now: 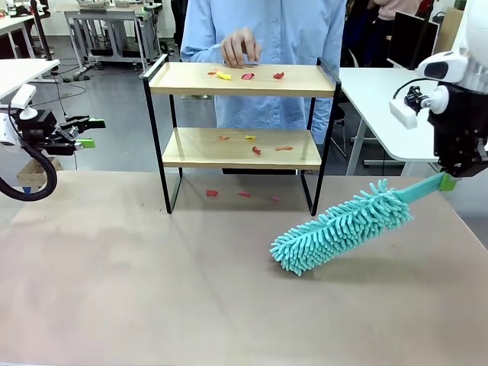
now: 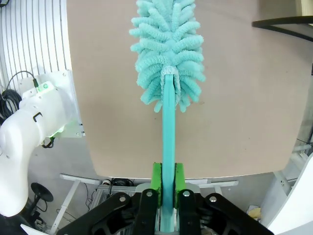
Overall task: Clean the shelf.
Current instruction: Clean the specific section of the Shelf indicated by the human with the Duster.
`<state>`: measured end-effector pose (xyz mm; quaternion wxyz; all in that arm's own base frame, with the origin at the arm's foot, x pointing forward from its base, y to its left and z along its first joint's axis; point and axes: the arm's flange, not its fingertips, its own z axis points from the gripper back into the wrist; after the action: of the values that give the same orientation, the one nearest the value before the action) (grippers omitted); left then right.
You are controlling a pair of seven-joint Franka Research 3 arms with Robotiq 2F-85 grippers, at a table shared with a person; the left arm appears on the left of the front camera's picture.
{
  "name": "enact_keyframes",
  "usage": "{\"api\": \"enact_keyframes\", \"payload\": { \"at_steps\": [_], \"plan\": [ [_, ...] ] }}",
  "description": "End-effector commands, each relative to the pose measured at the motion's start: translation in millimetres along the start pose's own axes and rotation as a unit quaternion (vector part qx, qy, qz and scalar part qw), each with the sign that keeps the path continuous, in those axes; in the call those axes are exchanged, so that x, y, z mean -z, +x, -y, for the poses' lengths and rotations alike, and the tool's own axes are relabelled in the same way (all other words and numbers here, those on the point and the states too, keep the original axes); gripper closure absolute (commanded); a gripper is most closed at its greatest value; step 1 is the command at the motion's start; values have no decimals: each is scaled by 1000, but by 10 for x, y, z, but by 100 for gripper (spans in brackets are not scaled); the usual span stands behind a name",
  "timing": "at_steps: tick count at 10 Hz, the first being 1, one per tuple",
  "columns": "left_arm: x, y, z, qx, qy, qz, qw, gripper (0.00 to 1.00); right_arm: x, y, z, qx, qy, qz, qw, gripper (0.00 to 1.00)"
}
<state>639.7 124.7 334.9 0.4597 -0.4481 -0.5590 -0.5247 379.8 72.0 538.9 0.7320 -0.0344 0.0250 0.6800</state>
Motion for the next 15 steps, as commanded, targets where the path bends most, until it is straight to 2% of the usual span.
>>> {"api": "enact_keyframes", "payload": {
  "at_steps": [1, 6, 7, 8, 11, 13, 15],
  "plan": [
    [7, 27, -2, 5, 0, -2, 1000, 0, -25, -14, -12, 0, -5, -2, 1000, 87],
    [7, 27, -2, 5, 0, -2, 1000, 0, 0, 0, 0, 0, 0, 0, 1000, 87],
    [7, 27, -2, 5, 0, -2, 1000, 0, -172, 96, -65, 10, -13, 28, 999, 87],
    [7, 27, -2, 5, 0, -2, 1000, 0, -370, 223, -153, -8, -26, 56, 998, 87],
    [7, 27, -2, 5, 0, -2, 1000, 0, -942, 789, -447, 44, -27, 144, 988, 87],
    [7, 27, -2, 5, 0, -2, 1000, 0, -1231, 1123, -654, 107, -30, 210, 971, 87],
    [7, 27, -2, 5, 0, -2, 1000, 0, -1452, 1405, -899, 156, -59, 288, 943, 87]
  ]
}}
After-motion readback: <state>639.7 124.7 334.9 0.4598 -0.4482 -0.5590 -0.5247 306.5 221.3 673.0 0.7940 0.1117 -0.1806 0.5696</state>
